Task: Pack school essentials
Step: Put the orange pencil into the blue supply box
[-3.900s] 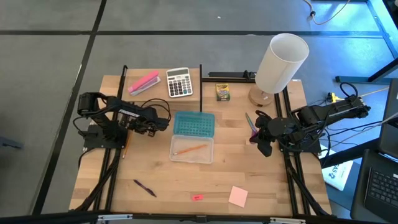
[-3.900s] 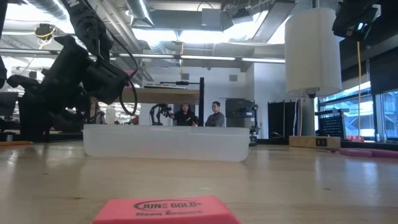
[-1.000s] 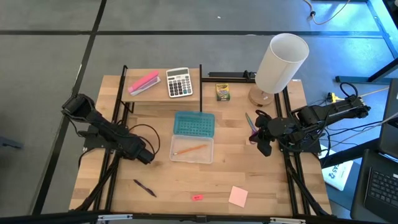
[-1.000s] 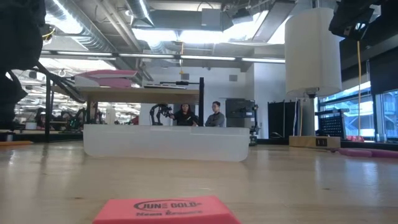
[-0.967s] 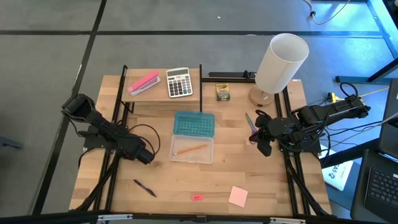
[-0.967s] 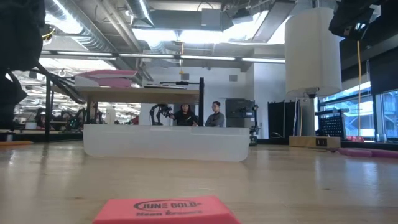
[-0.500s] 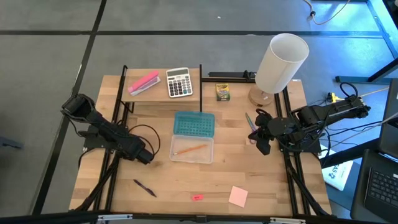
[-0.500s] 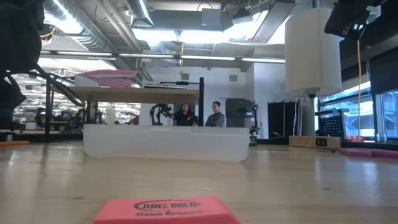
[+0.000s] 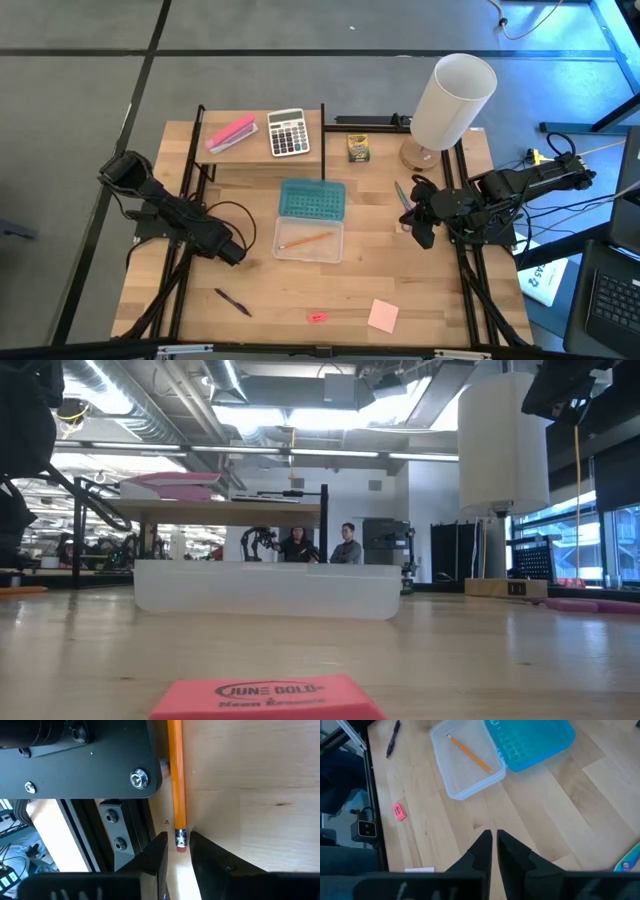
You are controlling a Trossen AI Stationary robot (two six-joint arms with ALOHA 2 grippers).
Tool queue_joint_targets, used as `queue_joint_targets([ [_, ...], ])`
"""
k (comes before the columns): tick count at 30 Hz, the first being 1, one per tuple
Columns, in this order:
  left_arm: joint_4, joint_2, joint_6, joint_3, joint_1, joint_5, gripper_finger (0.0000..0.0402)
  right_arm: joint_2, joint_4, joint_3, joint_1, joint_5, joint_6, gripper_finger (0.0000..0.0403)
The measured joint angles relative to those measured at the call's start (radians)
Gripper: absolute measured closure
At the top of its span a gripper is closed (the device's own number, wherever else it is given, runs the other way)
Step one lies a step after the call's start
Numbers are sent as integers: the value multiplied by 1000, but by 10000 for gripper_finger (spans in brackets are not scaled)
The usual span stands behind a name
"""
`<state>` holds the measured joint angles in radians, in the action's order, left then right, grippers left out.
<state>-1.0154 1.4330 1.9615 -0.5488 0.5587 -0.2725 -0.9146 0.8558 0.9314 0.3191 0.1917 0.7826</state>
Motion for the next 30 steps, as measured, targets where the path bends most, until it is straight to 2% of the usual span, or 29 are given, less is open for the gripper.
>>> queue_joint_targets([
  [30, 17, 0, 19, 1, 8, 27, 335, 0, 0, 0, 0, 0, -1, 373],
])
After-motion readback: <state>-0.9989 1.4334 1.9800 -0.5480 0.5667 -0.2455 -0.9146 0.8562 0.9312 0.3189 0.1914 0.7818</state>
